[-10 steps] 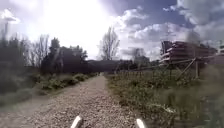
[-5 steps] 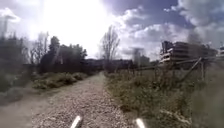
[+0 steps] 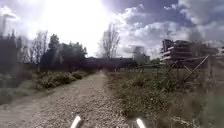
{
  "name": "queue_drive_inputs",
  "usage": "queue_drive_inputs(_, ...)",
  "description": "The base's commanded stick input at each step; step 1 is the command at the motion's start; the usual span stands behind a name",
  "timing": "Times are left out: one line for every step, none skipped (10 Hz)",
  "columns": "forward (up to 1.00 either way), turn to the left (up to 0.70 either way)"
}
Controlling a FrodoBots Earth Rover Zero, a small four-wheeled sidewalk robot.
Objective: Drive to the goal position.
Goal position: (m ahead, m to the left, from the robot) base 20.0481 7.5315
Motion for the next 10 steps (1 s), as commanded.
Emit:
queue_drive_inputs(0.50,0.02)
queue_drive_inputs(0.50,0.33)
queue_drive_inputs(0.50,0.31)
queue_drive_inputs(0.50,0.03)
queue_drive_inputs(0.50,0.00)
queue_drive_inputs(0.50,0.00)
queue_drive_inputs(0.50,0.00)
queue_drive_inputs(0.50,0.00)
queue_drive_inputs(0.50,0.06)
queue_drive_inputs(0.50,0.08)
